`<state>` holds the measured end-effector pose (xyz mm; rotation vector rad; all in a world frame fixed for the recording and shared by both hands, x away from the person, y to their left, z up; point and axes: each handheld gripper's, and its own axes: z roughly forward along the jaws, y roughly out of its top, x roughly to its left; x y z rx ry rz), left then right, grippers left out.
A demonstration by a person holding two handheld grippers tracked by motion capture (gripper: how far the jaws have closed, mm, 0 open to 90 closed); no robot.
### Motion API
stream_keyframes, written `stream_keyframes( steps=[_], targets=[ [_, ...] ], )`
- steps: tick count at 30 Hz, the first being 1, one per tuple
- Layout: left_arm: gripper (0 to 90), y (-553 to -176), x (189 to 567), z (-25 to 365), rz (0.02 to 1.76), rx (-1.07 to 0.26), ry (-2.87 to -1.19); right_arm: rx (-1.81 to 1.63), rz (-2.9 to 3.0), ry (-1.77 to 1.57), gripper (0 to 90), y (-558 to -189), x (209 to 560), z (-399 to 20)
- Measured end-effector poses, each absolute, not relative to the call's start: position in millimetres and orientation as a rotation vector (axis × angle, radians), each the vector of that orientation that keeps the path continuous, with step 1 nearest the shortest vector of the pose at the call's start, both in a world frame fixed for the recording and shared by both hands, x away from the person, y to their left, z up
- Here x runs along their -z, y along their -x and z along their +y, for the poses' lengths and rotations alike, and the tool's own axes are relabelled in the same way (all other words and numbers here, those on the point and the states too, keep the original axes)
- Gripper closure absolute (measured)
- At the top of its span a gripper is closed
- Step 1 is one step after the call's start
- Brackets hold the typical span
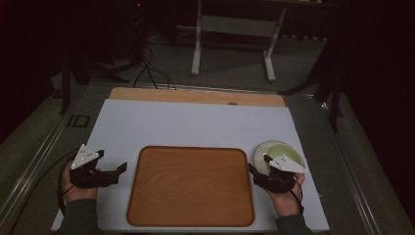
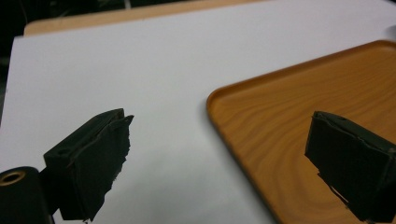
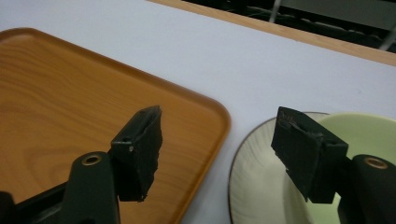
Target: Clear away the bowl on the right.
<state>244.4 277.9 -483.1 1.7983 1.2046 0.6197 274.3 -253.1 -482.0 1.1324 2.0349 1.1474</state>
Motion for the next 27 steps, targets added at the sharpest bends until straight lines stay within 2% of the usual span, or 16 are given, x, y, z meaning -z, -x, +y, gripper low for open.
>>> stream_keyframes(
  steps=[4,15,27],
  targets=[
    [6.2,-243.5,480.5,279.8,1.180,-0.614,-1.799,-1.157,2.022,-1.142,33.2,-275.2,480.7,-256.2],
    [13.4,-245.3,477.1,281.0,1.169,-0.657,-1.808,-1.139,1.994,-1.117,33.4,-273.7,477.7,-258.4],
    [13.2,-244.9,475.8,282.1,1.158,-0.671,-1.808,-1.108,1.961,-1.102,31.6,-274.0,472.1,-265.4]
  ],
)
